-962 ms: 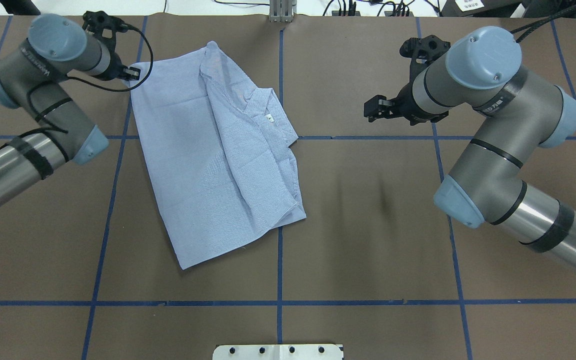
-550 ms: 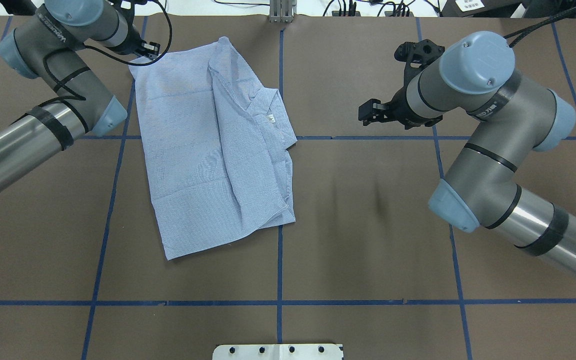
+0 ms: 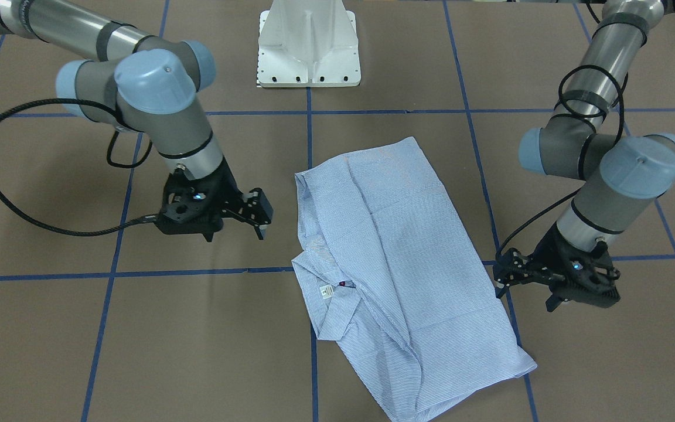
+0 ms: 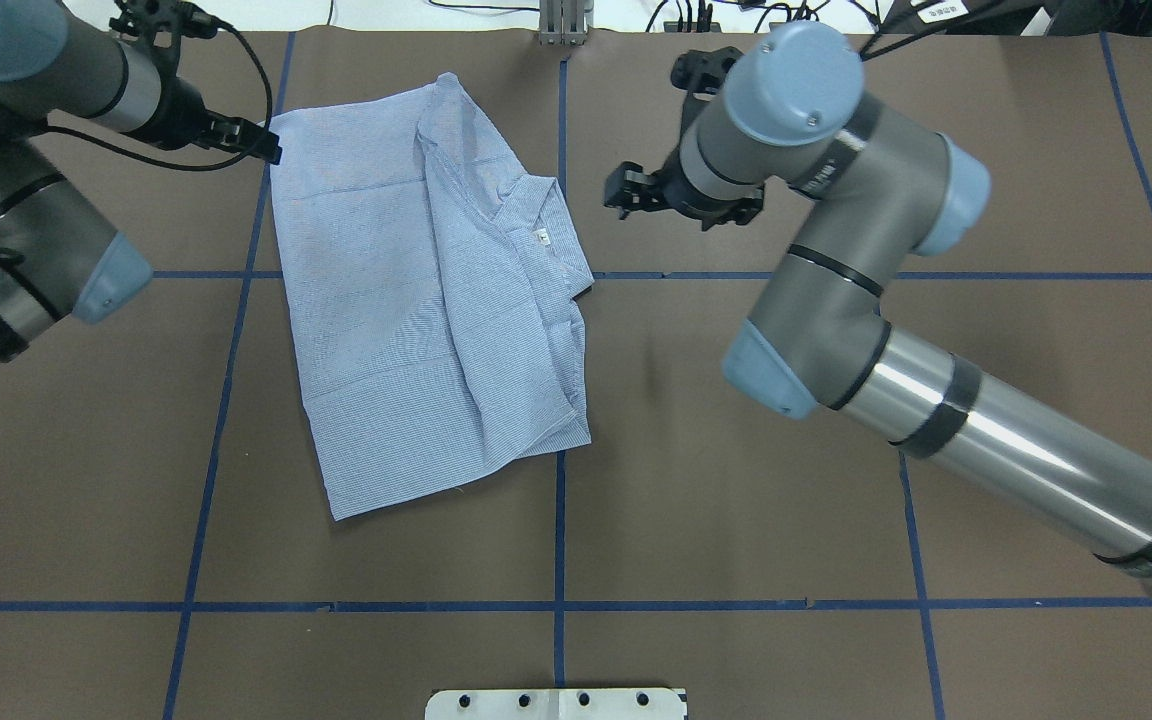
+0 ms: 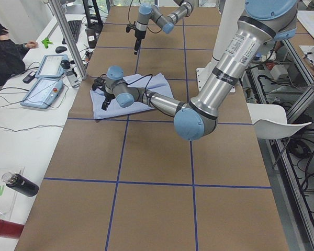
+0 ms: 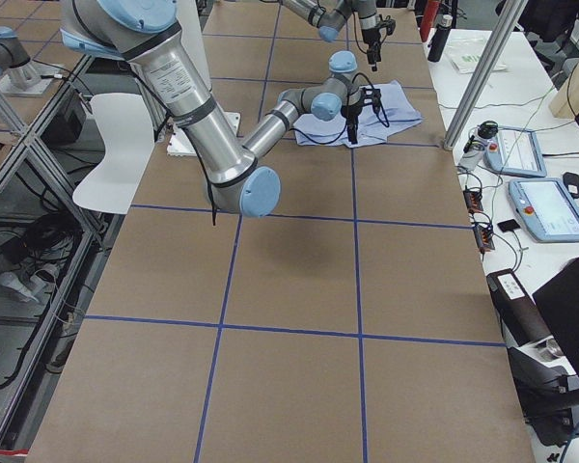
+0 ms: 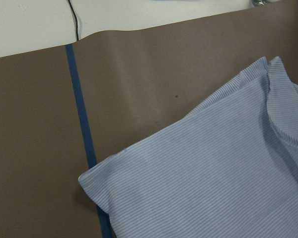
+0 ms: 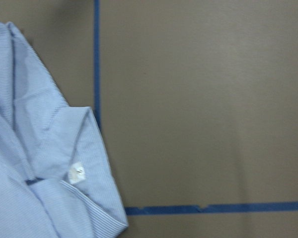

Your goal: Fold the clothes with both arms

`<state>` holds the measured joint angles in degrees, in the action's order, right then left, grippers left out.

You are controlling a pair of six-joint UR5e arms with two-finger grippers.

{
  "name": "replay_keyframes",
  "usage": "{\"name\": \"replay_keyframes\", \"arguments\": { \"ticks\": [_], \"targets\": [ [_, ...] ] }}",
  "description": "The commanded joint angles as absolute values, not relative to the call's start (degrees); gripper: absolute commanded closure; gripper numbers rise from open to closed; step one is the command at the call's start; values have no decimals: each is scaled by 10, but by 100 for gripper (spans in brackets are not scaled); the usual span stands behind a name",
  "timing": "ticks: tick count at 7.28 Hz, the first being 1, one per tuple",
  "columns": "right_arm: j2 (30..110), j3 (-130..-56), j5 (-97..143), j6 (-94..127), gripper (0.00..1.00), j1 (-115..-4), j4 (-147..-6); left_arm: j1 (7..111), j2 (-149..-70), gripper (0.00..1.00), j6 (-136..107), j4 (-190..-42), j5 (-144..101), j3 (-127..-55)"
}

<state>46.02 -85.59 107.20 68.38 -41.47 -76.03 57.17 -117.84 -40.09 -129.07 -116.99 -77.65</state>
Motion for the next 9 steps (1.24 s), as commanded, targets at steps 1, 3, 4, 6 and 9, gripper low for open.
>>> {"name": "replay_keyframes", "arguments": {
  "ticks": [1, 3, 4, 6, 9],
  "targets": [
    [330, -699, 1036, 632, 2, -390, -715, 572, -1108, 0, -402, -1291, -1174, -855],
    [267, -617, 1004, 549, 2, -374, -714, 572, -1064, 0, -402, -1290, -1180, -902],
    [232, -567, 980, 524, 4, -360, -712, 572, -1048, 0, -403, -1290, -1193, -920],
    [183, -445, 888, 491, 15, -321, -625, 573, -1034, 0, -408, -1290, -1195, -937],
    [163, -392, 834, 429, 40, -309, -622, 572, -1020, 0, -423, -1290, -1206, -956]
  ]
}}
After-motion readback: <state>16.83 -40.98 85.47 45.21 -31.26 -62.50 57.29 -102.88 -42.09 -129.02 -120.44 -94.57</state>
